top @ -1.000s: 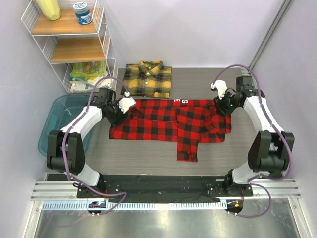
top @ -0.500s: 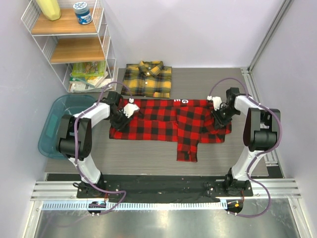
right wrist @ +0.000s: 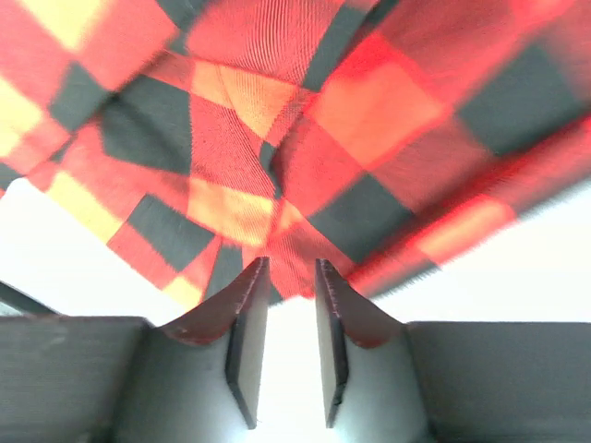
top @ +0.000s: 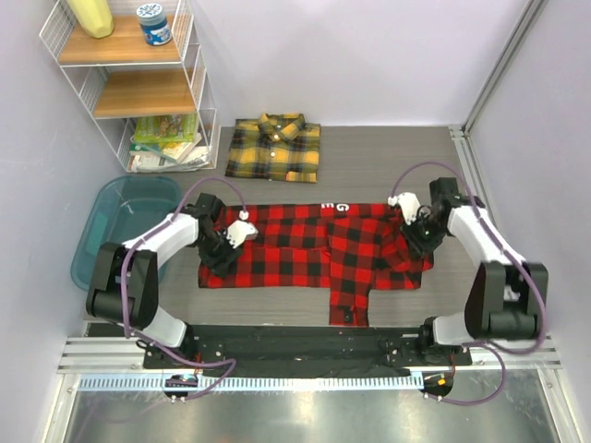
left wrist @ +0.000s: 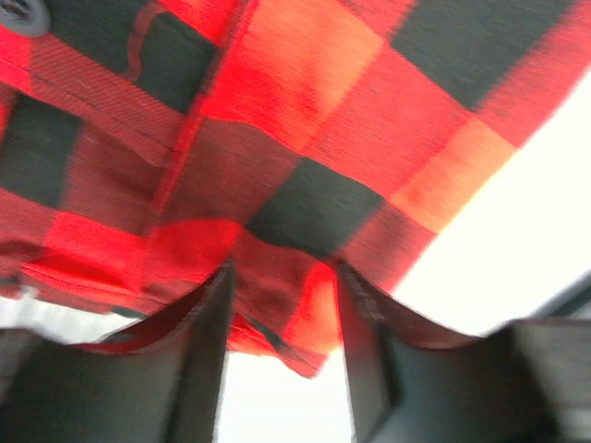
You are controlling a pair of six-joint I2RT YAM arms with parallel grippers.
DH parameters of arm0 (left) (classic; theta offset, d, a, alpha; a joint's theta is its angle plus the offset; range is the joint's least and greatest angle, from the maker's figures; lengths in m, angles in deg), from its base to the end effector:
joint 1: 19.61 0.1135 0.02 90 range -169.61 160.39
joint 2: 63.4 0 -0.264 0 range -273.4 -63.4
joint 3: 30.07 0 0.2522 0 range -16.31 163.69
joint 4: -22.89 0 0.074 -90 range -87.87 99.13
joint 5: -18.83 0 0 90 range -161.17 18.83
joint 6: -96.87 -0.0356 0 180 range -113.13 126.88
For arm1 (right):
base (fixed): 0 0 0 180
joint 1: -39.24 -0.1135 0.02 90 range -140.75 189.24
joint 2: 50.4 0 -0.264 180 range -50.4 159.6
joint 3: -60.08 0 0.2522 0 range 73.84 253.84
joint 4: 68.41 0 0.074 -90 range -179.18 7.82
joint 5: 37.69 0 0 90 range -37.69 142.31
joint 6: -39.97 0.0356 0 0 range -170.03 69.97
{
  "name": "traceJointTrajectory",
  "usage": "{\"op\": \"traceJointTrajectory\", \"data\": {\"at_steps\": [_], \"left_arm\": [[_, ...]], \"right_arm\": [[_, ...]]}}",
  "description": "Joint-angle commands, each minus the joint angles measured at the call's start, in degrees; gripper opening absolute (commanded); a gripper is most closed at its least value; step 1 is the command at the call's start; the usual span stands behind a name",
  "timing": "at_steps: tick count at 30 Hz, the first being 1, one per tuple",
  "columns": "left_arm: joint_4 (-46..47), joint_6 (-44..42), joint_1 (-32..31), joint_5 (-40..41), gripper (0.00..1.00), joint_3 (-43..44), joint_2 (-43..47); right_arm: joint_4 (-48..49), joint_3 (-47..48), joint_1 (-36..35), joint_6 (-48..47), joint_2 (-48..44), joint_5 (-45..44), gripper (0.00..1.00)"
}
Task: Fold and stack the long sleeve shirts
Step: Fold the shirt
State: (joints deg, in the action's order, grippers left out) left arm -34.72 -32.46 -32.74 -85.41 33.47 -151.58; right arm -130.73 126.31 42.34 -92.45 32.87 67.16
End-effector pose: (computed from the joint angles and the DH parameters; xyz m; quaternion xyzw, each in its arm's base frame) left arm 0.2468 -0.0666 0.1647 0.4451 0.8844 -0.1052 0.0933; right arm 0.2503 -0.0044 0.1952 -0.3435 0.9258 0.0831 0.1346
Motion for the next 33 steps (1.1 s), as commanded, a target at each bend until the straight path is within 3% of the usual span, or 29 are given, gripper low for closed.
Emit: {"op": "traceJointTrajectory", "data": {"at_steps": [1, 5, 8, 10, 17, 21, 26, 33], "left_arm": [[-7.03, 3.55, 0.91, -7.79, 0.52, 4.34, 5.03], [-6.16, 7.68, 1.43, -15.02, 0.63, 8.48, 11.96], [-2.03, 13.21, 2.22, -18.27, 0.89, 8.32, 18.91], [0.26, 16.98, 2.66, -18.37, 0.99, 8.05, 24.01], [2.11, 24.55, 3.54, -16.17, 1.00, 7.79, 32.37], [1.93, 27.99, 5.56, -15.99, 1.00, 8.14, 32.20], [1.93, 28.26, 6.88, -14.94, 1.00, 8.40, 32.02], [1.58, 27.12, 6.97, -14.06, 1.00, 8.58, 32.02]], "right_arm": [[-6.63, 7.03, -2.03, -5.22, -10.30, 5.43, 0.39], [-8.22, 5.47, -13.00, -2.69, -16.11, 6.59, 0.52], [-6.03, 2.12, -24.86, 1.70, -17.96, 5.46, 0.57], [-4.10, -0.51, -30.33, 2.16, -17.35, 5.62, 0.62], [2.13, -4.39, -43.59, 1.98, -10.59, 4.49, 0.69], [7.76, -5.36, -50.98, 3.91, -6.46, -2.26, 0.73], [11.46, -5.88, -58.63, 5.58, -0.84, -6.32, 0.70], [16.29, -8.87, -62.50, 6.64, 5.49, -9.66, 0.64]]}}
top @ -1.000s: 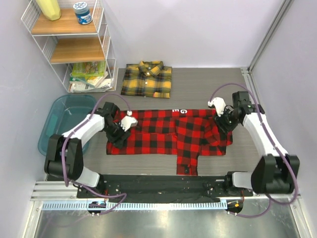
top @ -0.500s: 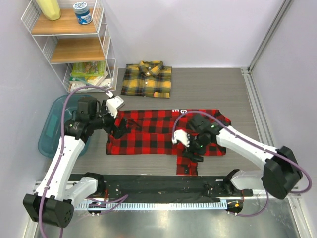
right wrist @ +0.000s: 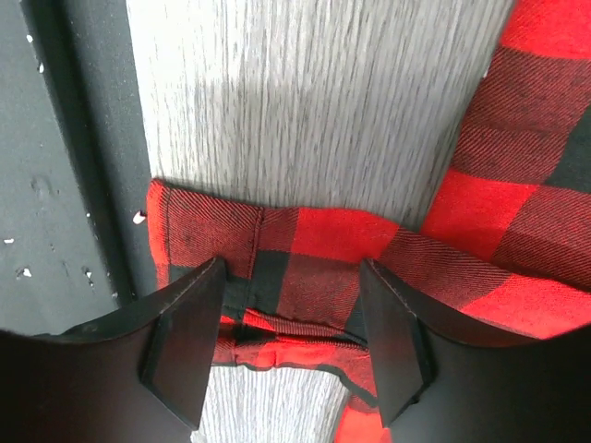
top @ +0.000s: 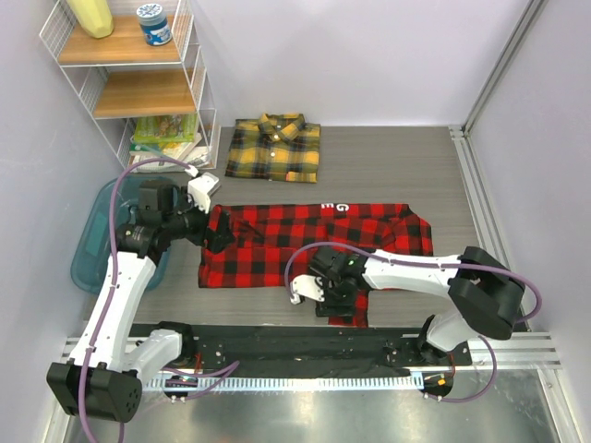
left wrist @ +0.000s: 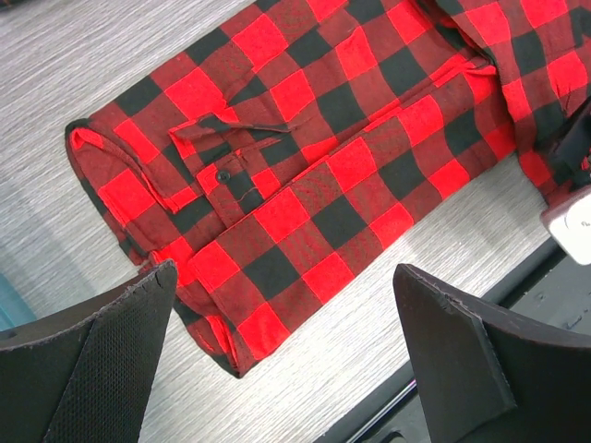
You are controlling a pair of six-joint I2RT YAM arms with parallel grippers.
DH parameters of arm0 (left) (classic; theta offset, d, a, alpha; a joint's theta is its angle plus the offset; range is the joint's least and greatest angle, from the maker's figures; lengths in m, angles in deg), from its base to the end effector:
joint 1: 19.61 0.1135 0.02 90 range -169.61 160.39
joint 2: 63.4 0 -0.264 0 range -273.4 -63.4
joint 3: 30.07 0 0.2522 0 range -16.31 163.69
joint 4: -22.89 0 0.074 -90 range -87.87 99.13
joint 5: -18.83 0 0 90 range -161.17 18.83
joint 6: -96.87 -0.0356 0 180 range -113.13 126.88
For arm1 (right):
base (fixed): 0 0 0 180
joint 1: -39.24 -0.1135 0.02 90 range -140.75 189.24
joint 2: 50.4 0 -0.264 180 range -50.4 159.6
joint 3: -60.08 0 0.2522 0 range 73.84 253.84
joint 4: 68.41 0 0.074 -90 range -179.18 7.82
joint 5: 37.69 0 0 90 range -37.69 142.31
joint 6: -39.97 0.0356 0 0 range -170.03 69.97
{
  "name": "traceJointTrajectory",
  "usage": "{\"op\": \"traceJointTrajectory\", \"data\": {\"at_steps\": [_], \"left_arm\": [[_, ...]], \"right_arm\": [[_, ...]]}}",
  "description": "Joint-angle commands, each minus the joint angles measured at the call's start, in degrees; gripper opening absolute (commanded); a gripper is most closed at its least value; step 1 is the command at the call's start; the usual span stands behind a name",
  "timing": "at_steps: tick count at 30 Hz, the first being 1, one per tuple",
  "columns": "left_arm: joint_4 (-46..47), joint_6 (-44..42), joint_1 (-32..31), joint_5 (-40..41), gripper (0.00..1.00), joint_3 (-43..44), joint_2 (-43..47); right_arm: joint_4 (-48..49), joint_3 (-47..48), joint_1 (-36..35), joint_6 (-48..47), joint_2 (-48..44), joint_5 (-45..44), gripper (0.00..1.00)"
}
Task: Fold and stack the long sleeve shirts
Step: Fold the shirt
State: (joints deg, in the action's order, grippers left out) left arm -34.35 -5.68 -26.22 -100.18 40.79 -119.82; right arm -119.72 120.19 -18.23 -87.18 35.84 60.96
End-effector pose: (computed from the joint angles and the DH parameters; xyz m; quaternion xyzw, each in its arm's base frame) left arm 0.1921 -0.0396 0.3249 0.2465 0.8581 -0.2091 0.3990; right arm 0.1315 0.2161 0.1593 -0.7341 0.6660 0.0930 0.0941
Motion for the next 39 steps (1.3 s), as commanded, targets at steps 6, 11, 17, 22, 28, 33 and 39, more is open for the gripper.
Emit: {"op": "traceJointTrajectory", "data": {"at_steps": [6, 11, 17, 22, 28, 33, 39], "left_arm": [[1.30, 0.25, 0.64, 2.12, 1.00, 1.26, 0.00], [1.12, 0.34, 0.64, 1.77, 1.00, 1.17, -0.18], [1.91, 2.00, 0.72, 0.89, 1.00, 1.08, -1.32], [3.14, 7.10, 0.72, -5.32, 1.00, -0.14, -3.69], [24.87, 30.86, -0.15, -16.94, 1.00, -9.80, -5.80], [47.92, 45.49, -5.68, -15.91, 1.00, -21.47, -7.38], [66.41, 59.04, -12.89, -9.49, 1.00, -25.11, -16.51]], "right_arm": [[9.51, -3.90, -2.91, 7.17, 4.38, -3.73, 0.17], [6.43, 3.73, 0.51, 11.13, -1.15, -0.22, 0.01], [3.78, 17.44, 13.40, 11.74, -1.44, 4.54, 0.01], [7.03, 28.79, 21.43, 22.97, 5.34, 10.32, 0.01], [9.24, 34.51, 22.23, 26.95, 10.79, 17.45, 0.01], [7.83, 36.79, 22.67, 27.56, 13.17, 20.52, 0.02], [7.74, 37.06, 22.84, 29.32, 13.43, 23.17, 0.06]]}}
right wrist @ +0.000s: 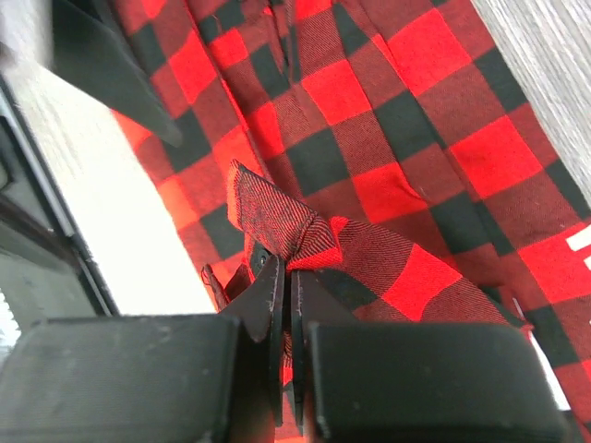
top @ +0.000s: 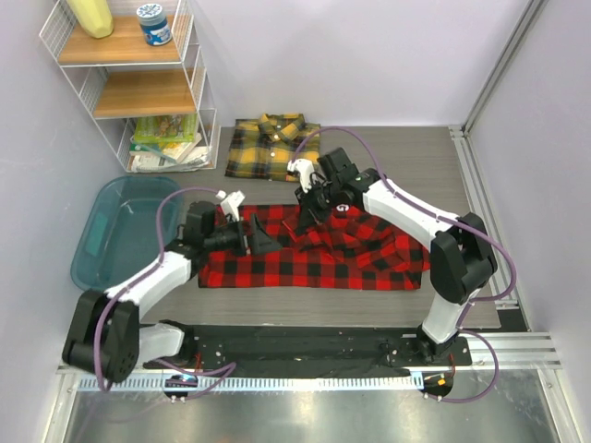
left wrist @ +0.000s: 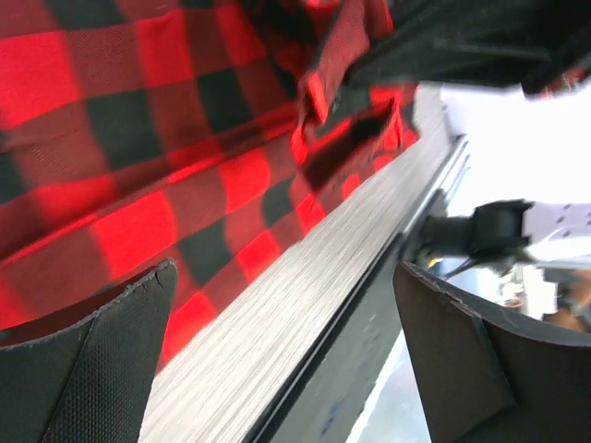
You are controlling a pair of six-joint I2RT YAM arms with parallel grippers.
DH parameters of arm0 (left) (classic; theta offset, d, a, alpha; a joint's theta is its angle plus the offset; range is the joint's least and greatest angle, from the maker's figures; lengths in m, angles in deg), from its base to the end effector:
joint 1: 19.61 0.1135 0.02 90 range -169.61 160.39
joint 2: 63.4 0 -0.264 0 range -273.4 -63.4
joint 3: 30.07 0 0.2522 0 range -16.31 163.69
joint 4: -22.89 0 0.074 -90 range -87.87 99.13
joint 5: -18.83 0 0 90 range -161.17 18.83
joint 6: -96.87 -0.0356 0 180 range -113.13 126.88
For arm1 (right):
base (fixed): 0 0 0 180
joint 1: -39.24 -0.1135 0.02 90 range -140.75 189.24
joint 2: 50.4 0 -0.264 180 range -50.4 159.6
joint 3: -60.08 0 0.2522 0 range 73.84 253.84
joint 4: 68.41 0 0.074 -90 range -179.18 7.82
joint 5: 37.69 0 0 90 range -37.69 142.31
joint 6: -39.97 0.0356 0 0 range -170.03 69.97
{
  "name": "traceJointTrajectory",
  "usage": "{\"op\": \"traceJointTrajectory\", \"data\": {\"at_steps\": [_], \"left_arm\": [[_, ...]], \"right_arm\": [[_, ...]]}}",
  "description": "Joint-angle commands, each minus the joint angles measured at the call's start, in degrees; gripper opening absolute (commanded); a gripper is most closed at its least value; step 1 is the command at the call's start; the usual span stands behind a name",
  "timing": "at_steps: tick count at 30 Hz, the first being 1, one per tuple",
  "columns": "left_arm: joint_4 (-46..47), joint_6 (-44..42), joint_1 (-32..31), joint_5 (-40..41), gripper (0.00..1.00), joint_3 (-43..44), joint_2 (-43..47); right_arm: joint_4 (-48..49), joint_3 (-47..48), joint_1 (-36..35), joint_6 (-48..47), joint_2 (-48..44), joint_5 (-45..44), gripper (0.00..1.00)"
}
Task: Fold and stack the long sleeve shirts
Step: Fold the shirt
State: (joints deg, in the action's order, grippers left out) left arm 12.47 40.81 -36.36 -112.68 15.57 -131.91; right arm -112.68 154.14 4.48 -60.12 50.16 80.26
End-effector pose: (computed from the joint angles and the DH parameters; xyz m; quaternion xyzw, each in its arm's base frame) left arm 0.2228 -0.0917 0.2059 0.0434 0.8388 -0.4719 0.2679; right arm 0.3073 0.2336 0.2628 -0.4236 0.8140 0.2918 0.2696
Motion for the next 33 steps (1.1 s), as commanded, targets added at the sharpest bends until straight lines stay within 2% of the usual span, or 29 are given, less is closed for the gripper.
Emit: {"op": "traceJointTrajectory", "data": {"at_steps": [1, 7, 11, 14, 15, 17, 18, 20, 21, 23, 24, 25, 26, 27, 30, 33], "left_arm": [[23.26, 13.87, -3.80, 3.54, 1.00, -0.15, -5.74], [35.58, 19.85, -7.41, 2.24, 0.98, 1.34, -14.89], [36.92, 20.91, -8.82, 2.75, 0.93, 2.74, -18.84], [38.68, 22.23, -8.82, 2.32, 0.82, 3.89, -21.31], [38.85, 22.66, -8.82, 1.71, 0.65, 4.33, -22.01], [39.47, 23.20, -8.74, -0.74, 0.45, 5.12, -22.10], [39.38, 23.46, -8.73, -1.72, 0.24, 5.73, -22.10], [36.32, 22.50, -8.65, -3.65, 0.08, 6.53, -21.32], [28.13, 20.75, -8.39, -5.22, 0.00, 8.36, -20.62], [15.10, 10.61, -7.77, -6.12, 0.00, 11.17, -18.07], [3.46, 6.62, -6.20, -6.55, 0.00, 12.49, -17.37], [-0.39, 4.06, -5.23, -6.99, 0.00, 13.99, -16.75], [-4.52, -1.97, -4.09, -7.26, 0.00, 14.70, -15.61], [-13.44, -5.16, -1.99, -6.83, 0.00, 15.57, -14.99], [-27.88, -18.67, 0.57, -3.93, 0.00, 20.23, -13.84], [-35.20, -25.99, 1.46, -0.59, 0.00, 23.13, -13.58]], "right_arm": [[0.62, 3.12, 0.22, 2.61, -0.88, 4.22, 0.06], [0.62, 2.94, 0.75, 3.32, -0.54, 5.45, 0.07], [0.53, 3.03, 1.28, 3.49, -0.36, 6.51, 0.07], [0.62, 3.12, 1.45, 3.58, -0.27, 6.86, 0.08], [0.71, 3.20, 1.63, 3.67, -0.36, 6.95, 0.08], [0.62, 3.29, 1.98, 3.85, -0.18, 7.21, 0.09], [0.79, 3.47, 2.24, 4.02, -0.27, 7.39, 0.10], [0.88, 3.73, 2.86, 4.11, -0.44, 7.30, 0.13], [0.80, 4.08, 3.12, 4.20, -0.45, 6.86, 0.21], [0.62, 4.17, 5.05, 4.20, -1.32, 6.60, 0.36], [0.27, 3.91, 6.01, 4.02, -1.76, 6.16, 0.46], [0.09, 3.65, 6.98, 3.76, -2.29, 5.72, 0.52], [-0.26, 3.30, 9.17, 3.24, -3.77, 5.37, 0.57], [-1.30, 2.68, 10.32, 2.62, -4.39, 4.93, 0.66], [-4.12, 1.19, 14.63, -2.38, -7.11, 2.30, 0.71], [-9.64, -1.88, 20.24, -6.51, -9.14, 1.68, 0.72]]}}
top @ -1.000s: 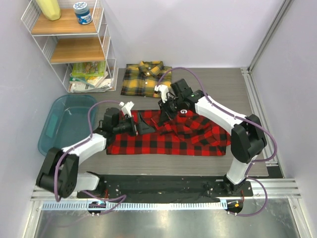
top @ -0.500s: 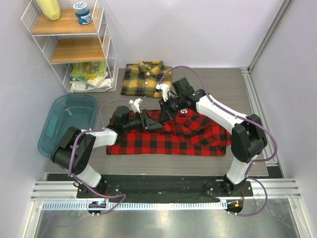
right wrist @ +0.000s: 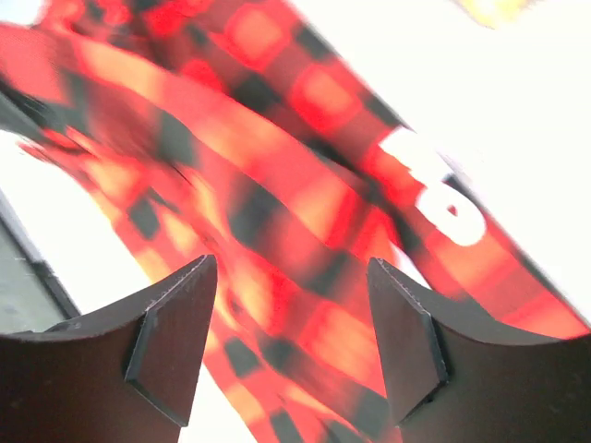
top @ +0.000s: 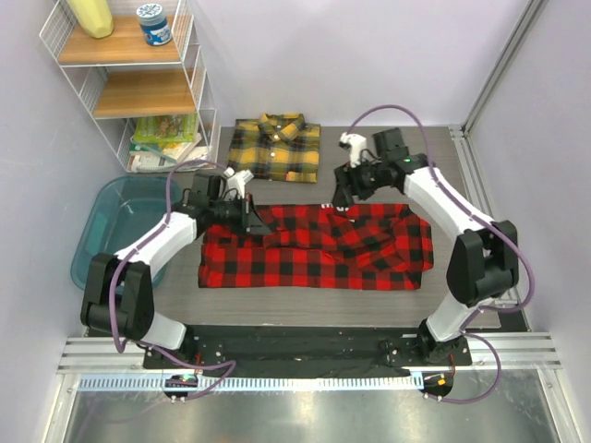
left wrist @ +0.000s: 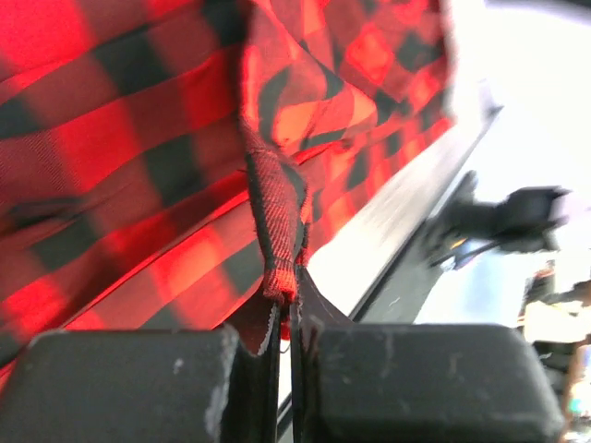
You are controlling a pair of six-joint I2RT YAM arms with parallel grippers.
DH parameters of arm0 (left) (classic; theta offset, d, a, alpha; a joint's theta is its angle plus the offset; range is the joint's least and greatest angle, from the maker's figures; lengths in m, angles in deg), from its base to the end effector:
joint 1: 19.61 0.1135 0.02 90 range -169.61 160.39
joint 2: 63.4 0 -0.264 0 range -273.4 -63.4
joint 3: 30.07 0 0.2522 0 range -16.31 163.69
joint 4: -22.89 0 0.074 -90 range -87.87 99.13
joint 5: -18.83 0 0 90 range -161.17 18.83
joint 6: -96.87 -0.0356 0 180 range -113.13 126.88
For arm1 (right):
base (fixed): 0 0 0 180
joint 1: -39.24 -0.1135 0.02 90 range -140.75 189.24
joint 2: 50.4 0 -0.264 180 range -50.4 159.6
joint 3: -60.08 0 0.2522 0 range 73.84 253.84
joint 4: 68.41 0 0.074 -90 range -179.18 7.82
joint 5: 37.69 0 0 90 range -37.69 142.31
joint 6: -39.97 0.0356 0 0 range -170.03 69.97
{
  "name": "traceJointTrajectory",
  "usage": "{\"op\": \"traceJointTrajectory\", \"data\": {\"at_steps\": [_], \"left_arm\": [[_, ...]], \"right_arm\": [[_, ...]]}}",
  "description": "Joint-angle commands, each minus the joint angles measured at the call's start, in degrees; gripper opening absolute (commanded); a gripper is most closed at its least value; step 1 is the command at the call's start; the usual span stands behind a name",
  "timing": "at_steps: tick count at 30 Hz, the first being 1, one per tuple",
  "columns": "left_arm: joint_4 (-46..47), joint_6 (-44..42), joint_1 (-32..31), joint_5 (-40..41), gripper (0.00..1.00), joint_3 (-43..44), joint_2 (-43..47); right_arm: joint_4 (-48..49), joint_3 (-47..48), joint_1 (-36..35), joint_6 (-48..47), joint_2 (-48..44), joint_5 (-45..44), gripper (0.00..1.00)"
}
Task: Fold and stack the long sleeve shirts
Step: Fold the shirt
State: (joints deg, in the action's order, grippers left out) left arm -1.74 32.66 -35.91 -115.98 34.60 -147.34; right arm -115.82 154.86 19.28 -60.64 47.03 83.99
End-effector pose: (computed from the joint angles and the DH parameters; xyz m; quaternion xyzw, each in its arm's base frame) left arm 0.2825 -0.1088 0.2240 0.0784 0.8601 -0.4573 0.2119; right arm 0.3442 0.1449 0.2837 -0.3283 0.8476 0.2825 0.3066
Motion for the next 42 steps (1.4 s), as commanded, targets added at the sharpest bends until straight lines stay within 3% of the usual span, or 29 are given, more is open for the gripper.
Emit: {"op": "traceJointTrajectory", "data": {"at_steps": [1, 5, 10, 19, 25, 30, 37, 42], "left_arm": [[-22.60, -19.17, 1.00, 4.72, 0.00, 4.71, 1.50], [-26.04, -22.79, 1.18, 6.06, 0.00, 6.04, -0.17], [-25.07, -24.02, 1.26, 6.93, 0.00, 6.91, -3.42], [-31.13, -32.54, 3.29, 8.52, 0.00, 12.97, -0.87], [-37.72, -26.67, 3.46, -3.50, 0.00, 22.89, -5.43], [-46.16, -24.54, 4.51, -7.12, 0.00, 28.80, -10.71], [-46.88, -30.07, 9.87, 4.28, 0.00, 24.24, -12.03], [-45.82, -33.25, 9.97, 11.15, 0.04, 22.74, -18.35]], "right_arm": [[-7.65, -3.48, 6.68, -6.96, -6.46, -2.67, 0.72], [-10.99, -9.80, 12.22, -11.08, -8.22, -4.60, 0.66], [-12.67, -15.00, 13.37, -13.29, -8.57, -6.54, 0.55], [-8.45, -21.77, 13.81, -16.54, -8.48, -11.64, 0.54], [-3.27, -25.99, 14.17, -17.87, -6.82, -16.29, 0.47], [-1.68, -26.34, 14.87, -17.16, -4.53, -17.09, 0.43], [-3.53, -26.87, 15.22, -18.39, -8.03, -15.69, 0.47], [-6.34, -25.99, 15.22, -18.92, -9.36, -13.58, 0.50]]}}
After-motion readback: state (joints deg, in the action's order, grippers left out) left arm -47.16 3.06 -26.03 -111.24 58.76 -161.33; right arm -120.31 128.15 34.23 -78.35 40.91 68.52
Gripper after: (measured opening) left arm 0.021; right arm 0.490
